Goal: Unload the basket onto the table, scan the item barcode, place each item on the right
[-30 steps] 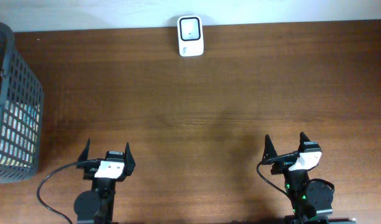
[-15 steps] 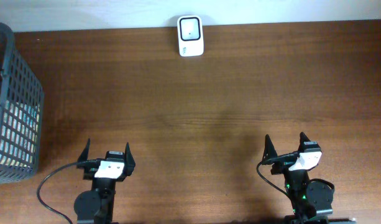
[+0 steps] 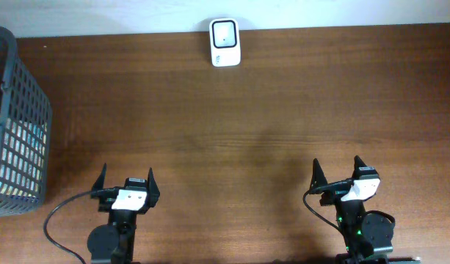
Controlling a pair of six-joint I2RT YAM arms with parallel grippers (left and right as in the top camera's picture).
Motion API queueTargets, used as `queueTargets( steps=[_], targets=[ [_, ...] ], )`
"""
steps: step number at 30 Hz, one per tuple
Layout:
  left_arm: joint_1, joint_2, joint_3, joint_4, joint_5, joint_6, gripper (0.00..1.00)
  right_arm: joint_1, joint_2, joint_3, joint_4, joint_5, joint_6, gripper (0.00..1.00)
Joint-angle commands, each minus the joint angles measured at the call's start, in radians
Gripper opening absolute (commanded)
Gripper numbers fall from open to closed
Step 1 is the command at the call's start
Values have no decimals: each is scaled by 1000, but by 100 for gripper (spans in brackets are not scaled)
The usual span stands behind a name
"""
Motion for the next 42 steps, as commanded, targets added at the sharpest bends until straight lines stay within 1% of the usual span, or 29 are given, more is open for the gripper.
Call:
queueTargets(
  steps=[1,34,40,42],
  targets=[
    [-4,-8,-2,-5,-10,16,99,-3,-6,-7,-3,11,3,99],
    [-3,-8,-2,-5,-11,16,99,-3,-6,-7,-3,11,3,99],
    [-3,-8,-2,-2,-37,16,99,-3,-6,-7,-3,11,3,99],
    [-3,-8,-2,2,-71,16,99,-3,-6,-7,-3,11,3,99]
  ],
)
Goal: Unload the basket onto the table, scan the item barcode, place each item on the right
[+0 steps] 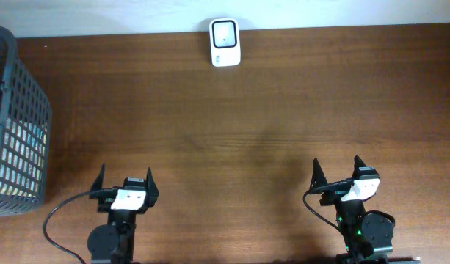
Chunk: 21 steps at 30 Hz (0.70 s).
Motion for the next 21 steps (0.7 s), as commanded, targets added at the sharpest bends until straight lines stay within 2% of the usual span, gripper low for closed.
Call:
queueTargets(
  steps=[1,8,11,13,17,19,21],
  targets=[
    [-3,-8,-2,2,-48,16,99,-3,-6,-7,-3,11,3,99],
    [-3,-8,-2,8,-69,16,99,-3,-6,-7,-3,11,3,99],
    [-3,-8,-1,172,-118,5,99,-3,-6,-7,-3,11,3,99],
    [-3,16,55,156,-171,-163,99,-3,-6,-7,-3,11,3,99],
    [-3,319,362,82,-159,-174,99,-3,-6,-7,-3,11,3,99],
    [-3,526,571,-6,-113,-174,99,-3,-6,-7,-3,11,3,99],
    [-3,774,853,-156,-75,-202,99,-3,-6,-7,-3,11,3,99]
  ],
)
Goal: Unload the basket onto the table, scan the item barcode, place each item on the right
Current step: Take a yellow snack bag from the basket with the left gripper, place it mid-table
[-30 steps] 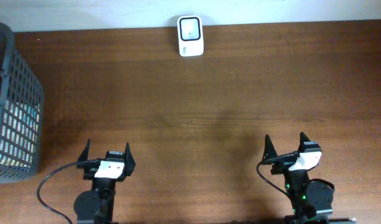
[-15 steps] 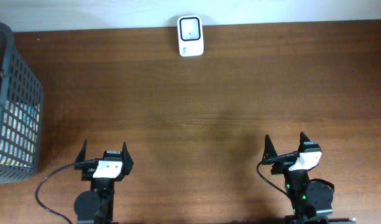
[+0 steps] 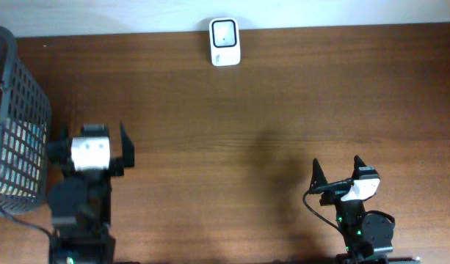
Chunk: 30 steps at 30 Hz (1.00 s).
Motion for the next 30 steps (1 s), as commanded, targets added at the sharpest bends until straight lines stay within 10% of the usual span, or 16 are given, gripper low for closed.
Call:
queueTargets(
  steps=[1,8,13,20,30],
  targets=[
    [-3,348,423,-204,70,-73,99,-3,-5,-8,-6,11,3,99],
    [-3,1138,1552,-1086,148,-45,99,-3,-5,-8,-6,11,3,99],
    [70,1189,1579,-982,61,-25,99,-3,-5,-8,-6,11,3,99],
    [724,1231,1674,-971,246,-250,99,-3,-5,-8,-6,11,3,99],
    [899,1652,1669,-1107,440,158,98,-3,-5,-8,-6,11,3,99]
  ],
)
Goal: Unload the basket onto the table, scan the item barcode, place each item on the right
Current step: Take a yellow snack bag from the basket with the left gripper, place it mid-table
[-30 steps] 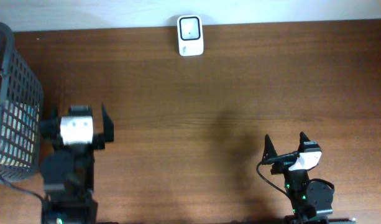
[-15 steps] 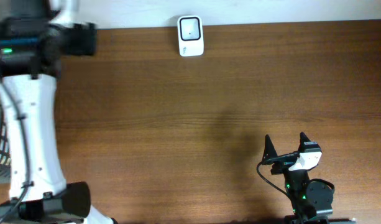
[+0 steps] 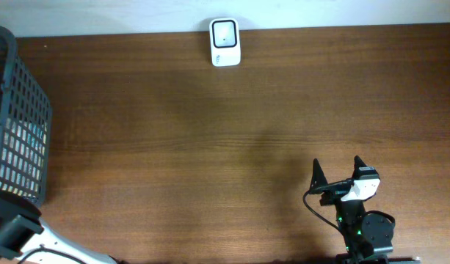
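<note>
The white barcode scanner (image 3: 225, 42) stands at the far edge of the wooden table (image 3: 232, 125), in the middle. A dark mesh basket (image 3: 23, 110) sits at the left edge; light and teal items show through its wall, too hidden to name. My right gripper (image 3: 337, 164) rests open near the front right, with nothing between its fingers. Of the left arm (image 3: 12, 231) only a black part and a white stretch show in the bottom left corner, below the basket. Its fingers are out of view.
A pale wall strip runs behind the table's far edge. The right arm's base (image 3: 368, 231) stands at the front edge. A black cable (image 3: 324, 213) loops beside it.
The left arm has moved from beside the basket's front right corner to the bottom left corner of the view, and its fingers no longer show. The right arm is unchanged.
Both grippers first rested open at the front of the table, left and right, and stayed so at the second moment. Then the left gripper stood raised, open, beside the basket. Now only part of that arm shows at the bottom left corner.
</note>
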Controlling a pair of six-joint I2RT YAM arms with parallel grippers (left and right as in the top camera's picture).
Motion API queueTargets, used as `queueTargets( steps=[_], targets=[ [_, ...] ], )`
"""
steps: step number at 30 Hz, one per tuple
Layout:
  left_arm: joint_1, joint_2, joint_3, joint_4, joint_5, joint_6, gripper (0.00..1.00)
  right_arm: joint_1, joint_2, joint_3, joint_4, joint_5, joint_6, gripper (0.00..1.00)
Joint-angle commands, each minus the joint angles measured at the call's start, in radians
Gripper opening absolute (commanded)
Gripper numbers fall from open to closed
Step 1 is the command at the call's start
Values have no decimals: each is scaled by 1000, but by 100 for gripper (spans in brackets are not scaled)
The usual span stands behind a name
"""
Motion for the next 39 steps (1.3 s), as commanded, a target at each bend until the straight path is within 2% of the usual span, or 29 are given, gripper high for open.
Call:
queueTargets(
  steps=[1,3,5,9,10,13,18,19,21,22,25,29,31,35,37,39],
  targets=[
    [2,106,1,-16,31,103,97,-3,-6,-7,-3,12,3,98],
    [2,169,-2,-7,-4,124,96,-3,-6,-7,-3,12,3,99],
    [2,217,-13,0,38,171,95,-3,-6,-7,-3,12,3,99],
    [-10,280,-14,-6,111,177,84,-3,-6,-7,-3,12,3,99],
    [-20,280,-14,-8,111,177,77,-3,-6,-7,-3,12,3,99],
    [-55,283,-14,-28,110,177,74,-3,-6,-7,-3,12,3,99],
    [-86,308,-14,-50,11,136,68,-3,-6,-7,-3,12,3,99],
    [-77,332,-14,-61,-7,112,56,-3,-6,-7,-3,12,3,99],
    [-66,333,-11,-61,-7,87,9,-3,-6,-7,-3,12,3,99],
    [-66,333,3,-65,-8,66,0,-3,-6,-7,-3,12,3,99],
    [-66,331,131,-119,-7,11,0,-3,-6,-7,-3,12,3,99],
    [-66,306,555,-279,-6,-102,0,-3,-6,-7,-3,12,3,99],
    [-66,267,701,-315,-7,-147,0,-3,-6,-7,-3,12,3,99],
    [-67,159,835,-346,12,-218,0,-3,-6,-7,-3,12,3,99],
    [-67,34,855,-318,55,-253,0,-3,-6,-7,-3,12,3,99],
    [-77,-71,855,-306,218,-252,0,-3,-6,-7,-3,12,3,98]
  ],
)
